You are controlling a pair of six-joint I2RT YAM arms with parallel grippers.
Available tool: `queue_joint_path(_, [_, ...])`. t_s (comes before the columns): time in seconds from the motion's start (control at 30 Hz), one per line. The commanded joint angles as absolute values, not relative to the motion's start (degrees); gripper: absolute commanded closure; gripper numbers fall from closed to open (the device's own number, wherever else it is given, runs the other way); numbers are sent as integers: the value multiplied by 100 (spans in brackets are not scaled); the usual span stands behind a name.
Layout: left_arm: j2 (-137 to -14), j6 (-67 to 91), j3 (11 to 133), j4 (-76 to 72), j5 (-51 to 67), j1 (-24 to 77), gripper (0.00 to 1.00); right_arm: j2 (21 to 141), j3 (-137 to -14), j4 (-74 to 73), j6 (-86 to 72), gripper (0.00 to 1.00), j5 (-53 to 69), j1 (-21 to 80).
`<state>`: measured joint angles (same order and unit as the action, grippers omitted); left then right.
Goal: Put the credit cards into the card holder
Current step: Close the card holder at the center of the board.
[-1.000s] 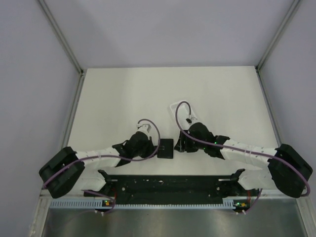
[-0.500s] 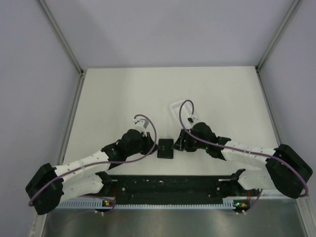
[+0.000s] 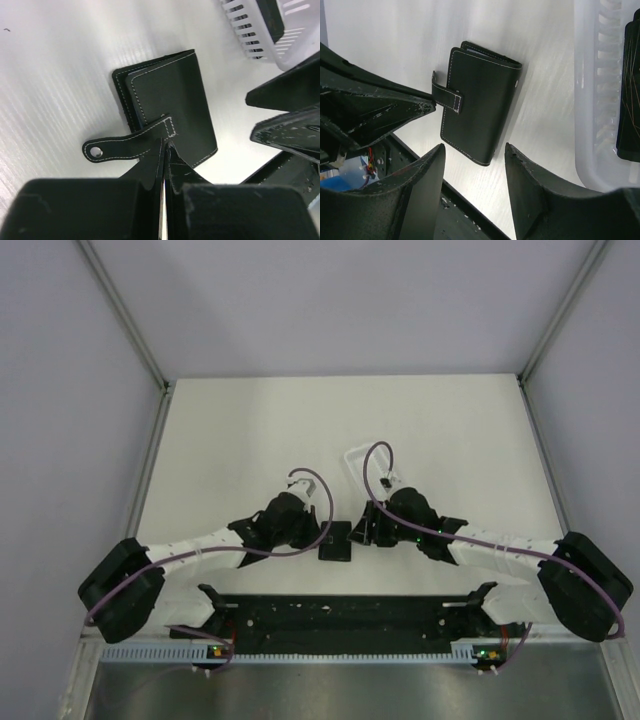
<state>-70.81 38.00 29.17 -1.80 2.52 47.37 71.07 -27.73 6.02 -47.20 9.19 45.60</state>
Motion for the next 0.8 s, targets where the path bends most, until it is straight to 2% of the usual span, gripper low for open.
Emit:
queue_joint_path(0.0, [-7251, 3586, 3182, -360, 158, 4606, 100, 7102, -2707, 765, -4746, 49, 914, 4544])
queue_joint_path(0.77, [-7892, 3735, 2769, -808, 360, 4377, 100, 7268, -2654, 1046, -4781, 48, 1169, 4500])
